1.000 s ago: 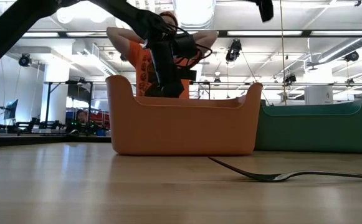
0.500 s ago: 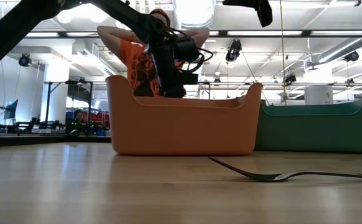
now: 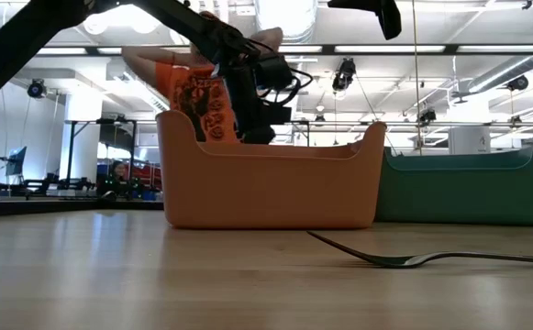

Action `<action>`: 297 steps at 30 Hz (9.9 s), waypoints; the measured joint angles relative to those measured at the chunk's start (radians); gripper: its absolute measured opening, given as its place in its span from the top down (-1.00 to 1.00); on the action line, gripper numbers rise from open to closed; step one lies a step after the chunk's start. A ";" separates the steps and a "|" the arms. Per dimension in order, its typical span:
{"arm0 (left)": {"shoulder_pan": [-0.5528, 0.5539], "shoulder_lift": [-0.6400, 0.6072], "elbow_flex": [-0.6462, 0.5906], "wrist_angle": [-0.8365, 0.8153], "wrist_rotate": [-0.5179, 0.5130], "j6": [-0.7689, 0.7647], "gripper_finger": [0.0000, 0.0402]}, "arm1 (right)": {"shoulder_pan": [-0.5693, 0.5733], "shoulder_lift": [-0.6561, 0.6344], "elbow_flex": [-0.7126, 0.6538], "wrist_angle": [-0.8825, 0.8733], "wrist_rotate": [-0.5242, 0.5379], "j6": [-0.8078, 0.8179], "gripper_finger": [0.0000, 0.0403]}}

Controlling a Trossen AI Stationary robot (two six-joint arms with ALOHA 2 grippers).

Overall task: Sort silverware by color (type)
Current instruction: Put the black fork into the orange bin, then return to Home Position

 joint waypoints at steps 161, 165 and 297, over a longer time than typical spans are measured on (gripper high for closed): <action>-0.592 -0.973 -0.686 0.238 -0.053 -0.805 0.58 | 0.680 0.930 0.285 -0.370 -0.035 0.200 0.14; -0.592 -0.973 -0.686 0.238 -0.053 -0.805 0.58 | 0.673 0.930 0.284 -0.361 -0.062 0.203 0.23; -0.608 -1.228 -0.686 0.212 -0.348 -0.839 0.58 | 0.006 0.781 0.449 -0.399 -0.298 -0.565 0.38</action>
